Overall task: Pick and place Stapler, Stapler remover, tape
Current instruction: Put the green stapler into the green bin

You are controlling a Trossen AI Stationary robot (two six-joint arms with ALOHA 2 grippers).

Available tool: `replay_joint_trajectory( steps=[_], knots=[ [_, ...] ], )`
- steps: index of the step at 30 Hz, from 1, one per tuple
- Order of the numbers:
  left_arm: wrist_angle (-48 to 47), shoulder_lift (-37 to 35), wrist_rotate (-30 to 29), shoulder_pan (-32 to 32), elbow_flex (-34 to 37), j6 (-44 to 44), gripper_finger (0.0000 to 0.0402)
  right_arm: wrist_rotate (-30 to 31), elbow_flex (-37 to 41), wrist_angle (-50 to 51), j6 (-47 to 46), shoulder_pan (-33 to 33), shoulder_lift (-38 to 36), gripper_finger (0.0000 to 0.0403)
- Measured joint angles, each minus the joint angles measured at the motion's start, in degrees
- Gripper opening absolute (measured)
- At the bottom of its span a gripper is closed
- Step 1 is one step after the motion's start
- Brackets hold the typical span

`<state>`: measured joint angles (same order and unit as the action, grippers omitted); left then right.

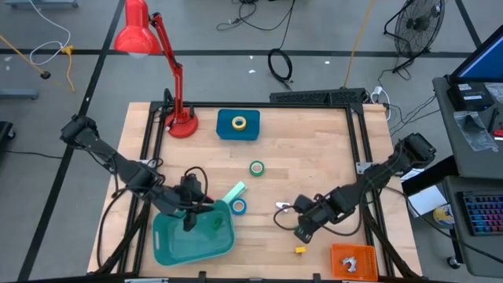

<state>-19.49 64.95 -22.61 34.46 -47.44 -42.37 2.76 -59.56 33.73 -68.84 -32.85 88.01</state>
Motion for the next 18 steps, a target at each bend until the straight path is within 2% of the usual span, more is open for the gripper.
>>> replay_joint_trajectory(
  steps=[5,10,13,18],
  knots=[
    [0.0,0.0,-0.6,0.9,0.0,-0.2,0.0122,0.1,2.2,-3.8,-0.6,-1.4,0.0,0.0002],
    [0.0,0.0,-1.0,1.4,0.0,-0.4,0.0122,-0.1,7.8,-16.9,-7.4,-2.2,0.0,0.0003],
    [0.0,0.0,-1.0,1.4,0.0,-0.5,0.0122,-3.1,11.3,-23.6,-12.2,-2.2,0.0,0.0006],
    [0.0,0.0,-1.0,1.7,0.0,-0.9,0.0122,-2.6,12.5,-25.4,-10.7,-2.9,-0.1,0.0002]
  ],
)
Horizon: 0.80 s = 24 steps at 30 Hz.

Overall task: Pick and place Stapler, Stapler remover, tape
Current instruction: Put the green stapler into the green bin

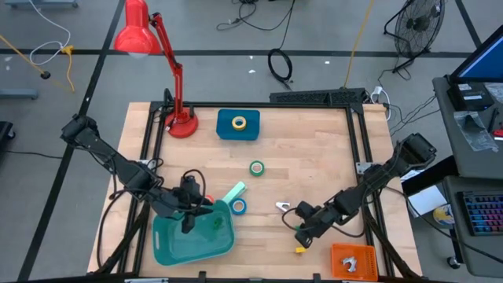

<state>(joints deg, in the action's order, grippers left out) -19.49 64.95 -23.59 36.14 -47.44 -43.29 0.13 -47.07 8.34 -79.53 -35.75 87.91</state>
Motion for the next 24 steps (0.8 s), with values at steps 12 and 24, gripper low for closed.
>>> replay_joint_trajectory(
  steps=[12,24],
  knots=[
    [-0.2,0.0,-0.5,0.0,0.0,-0.3,0.0122,5.6,-10.6,13.5,13.3,0.7,-0.2,0.0000],
    [-0.5,0.0,-2.4,-0.1,0.0,-0.2,0.0122,7.1,-20.9,30.1,24.1,1.2,1.2,0.0010]
  ],
)
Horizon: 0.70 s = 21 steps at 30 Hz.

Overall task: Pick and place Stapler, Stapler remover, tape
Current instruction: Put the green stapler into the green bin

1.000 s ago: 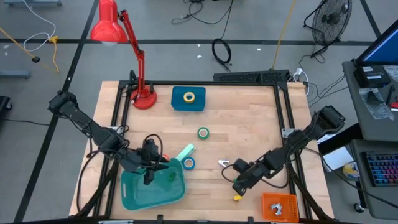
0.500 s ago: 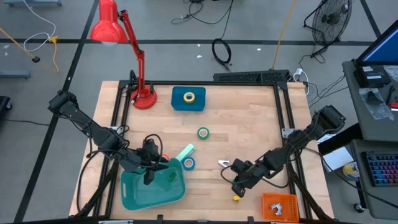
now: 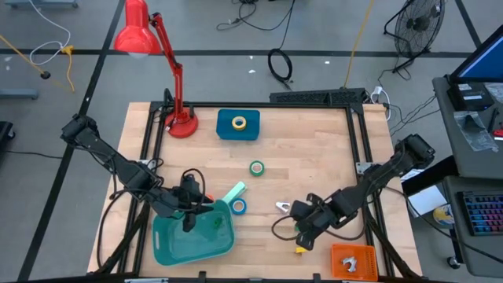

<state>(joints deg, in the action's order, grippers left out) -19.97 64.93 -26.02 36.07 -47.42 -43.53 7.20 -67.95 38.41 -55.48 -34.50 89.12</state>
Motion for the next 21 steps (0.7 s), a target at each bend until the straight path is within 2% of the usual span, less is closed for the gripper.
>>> replay_joint_trajectory(
  steps=[5,9,12,15,21],
  knots=[
    [0.0,0.0,-0.1,0.0,0.0,0.0,0.0122,-5.7,4.9,-0.6,-3.5,0.3,0.1,0.0078],
    [0.0,0.0,-0.1,0.0,0.0,-0.2,0.0122,-6.0,7.0,-1.0,-5.1,0.3,0.1,0.0150],
    [0.0,0.0,0.0,0.0,0.0,-0.8,0.0122,-5.8,7.9,-4.4,-4.0,0.3,0.1,0.0189],
    [0.0,0.0,0.3,0.1,0.0,-0.8,0.0122,-5.8,9.1,-7.4,-3.3,0.3,0.3,0.0208],
    [0.0,0.0,0.9,0.1,0.0,-1.1,0.0122,-6.1,9.8,-8.6,-2.8,-0.2,3.2,0.0211]
  ],
)
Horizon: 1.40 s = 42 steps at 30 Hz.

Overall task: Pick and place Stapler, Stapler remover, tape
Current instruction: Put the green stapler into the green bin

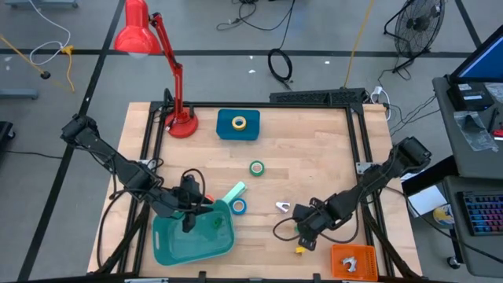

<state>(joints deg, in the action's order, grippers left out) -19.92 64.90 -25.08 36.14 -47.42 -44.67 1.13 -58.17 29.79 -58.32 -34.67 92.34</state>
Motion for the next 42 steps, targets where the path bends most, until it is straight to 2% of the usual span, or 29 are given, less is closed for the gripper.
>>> replay_joint_trajectory(
  steps=[5,10,20,24,32,38,42],
  knots=[
    [0.0,0.0,0.0,0.0,0.0,-0.1,0.0122,-0.5,0.0,-2.9,0.9,-0.3,3.2,0.0211],
    [0.0,0.0,0.1,0.0,0.0,-0.2,0.0122,-3.4,0.0,-3.8,0.9,-0.3,6.1,0.0211],
    [0.0,0.0,0.1,0.0,0.0,-0.3,0.0122,-4.1,-0.1,-4.3,-1.0,-0.1,6.9,0.0205],
    [0.0,0.0,0.1,0.0,0.0,-0.3,0.0122,-4.0,-0.1,-3.8,-1.0,0.0,6.9,0.0172],
    [0.0,0.0,0.1,0.0,0.0,-0.5,0.0122,-2.8,0.0,-4.0,-3.0,0.9,7.0,0.0064],
    [0.0,0.0,0.0,0.0,0.0,-0.8,0.0122,-1.4,-0.4,-6.3,-5.2,1.4,6.7,0.0061],
    [0.2,0.0,-0.3,-0.1,0.0,-0.8,0.0122,0.3,-3.6,-5.8,-5.3,2.2,6.6,0.0061]
  ],
)
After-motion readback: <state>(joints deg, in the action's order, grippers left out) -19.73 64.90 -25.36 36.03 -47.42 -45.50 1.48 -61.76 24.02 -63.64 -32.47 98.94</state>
